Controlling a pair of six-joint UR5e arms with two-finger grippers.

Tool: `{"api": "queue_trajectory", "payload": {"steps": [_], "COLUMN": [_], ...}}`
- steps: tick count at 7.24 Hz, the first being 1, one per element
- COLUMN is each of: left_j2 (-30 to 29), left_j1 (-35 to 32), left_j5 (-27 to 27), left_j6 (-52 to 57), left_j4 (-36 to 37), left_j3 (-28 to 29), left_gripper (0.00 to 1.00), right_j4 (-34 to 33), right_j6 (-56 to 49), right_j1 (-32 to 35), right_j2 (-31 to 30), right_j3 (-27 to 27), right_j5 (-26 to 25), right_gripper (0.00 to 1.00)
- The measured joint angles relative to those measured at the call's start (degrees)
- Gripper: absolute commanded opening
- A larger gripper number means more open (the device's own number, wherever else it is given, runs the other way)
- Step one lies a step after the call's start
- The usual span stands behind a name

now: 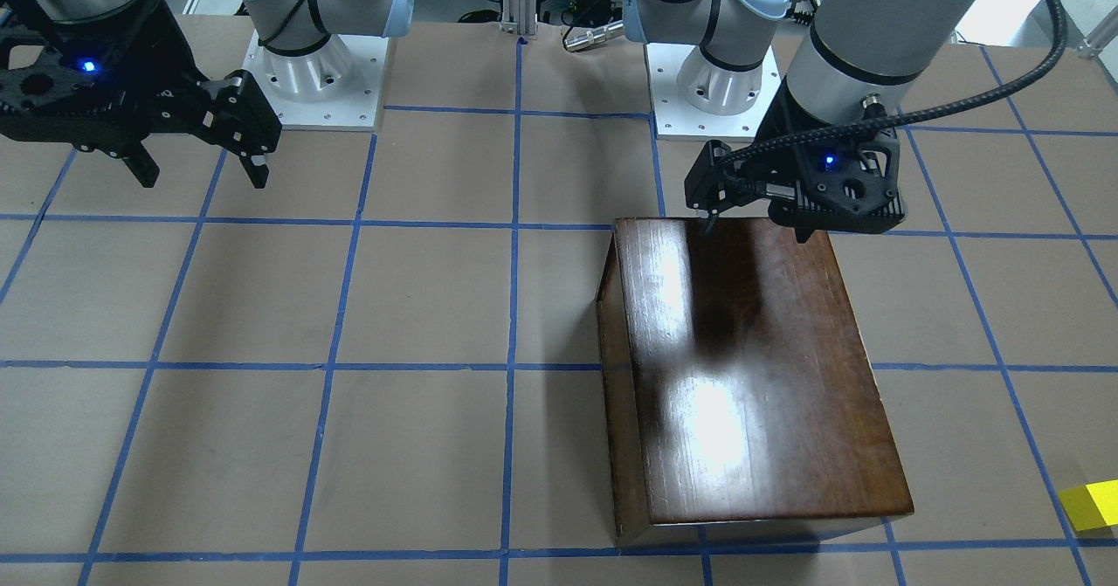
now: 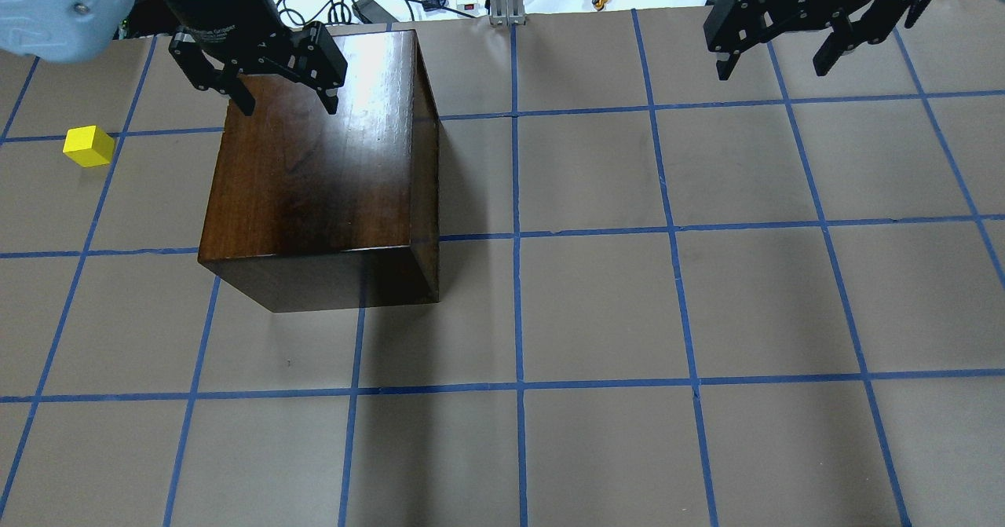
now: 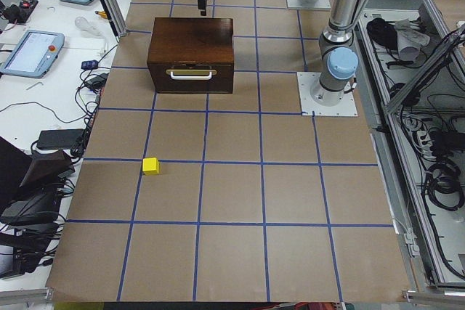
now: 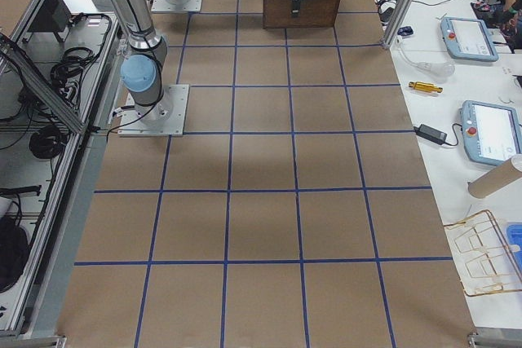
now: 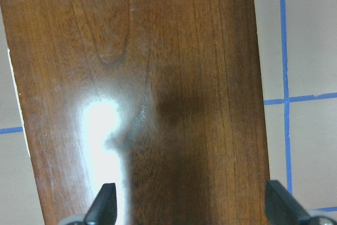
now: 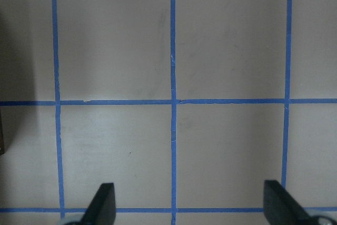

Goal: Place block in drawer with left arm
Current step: 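Move the left gripper down beside the cabinet toward the drawer handle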

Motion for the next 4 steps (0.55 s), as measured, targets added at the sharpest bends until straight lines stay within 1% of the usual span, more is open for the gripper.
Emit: {"api": "queue_trajectory", "payload": {"steps": [4], "left_j2": [-0.29], "left_j1": [0.26], "left_j5": [1.95], "left_j6": [0.12], "left_j4": [-1.83], "left_j3": [1.00], "left_gripper": [1.00], "right_j4": [0.00], "right_j6": [0.00], "right_j1": [-0.01], "right_j2": [0.03], "right_j3": [0.00], "right_j5": [0.00], "right_gripper": [1.00]}}
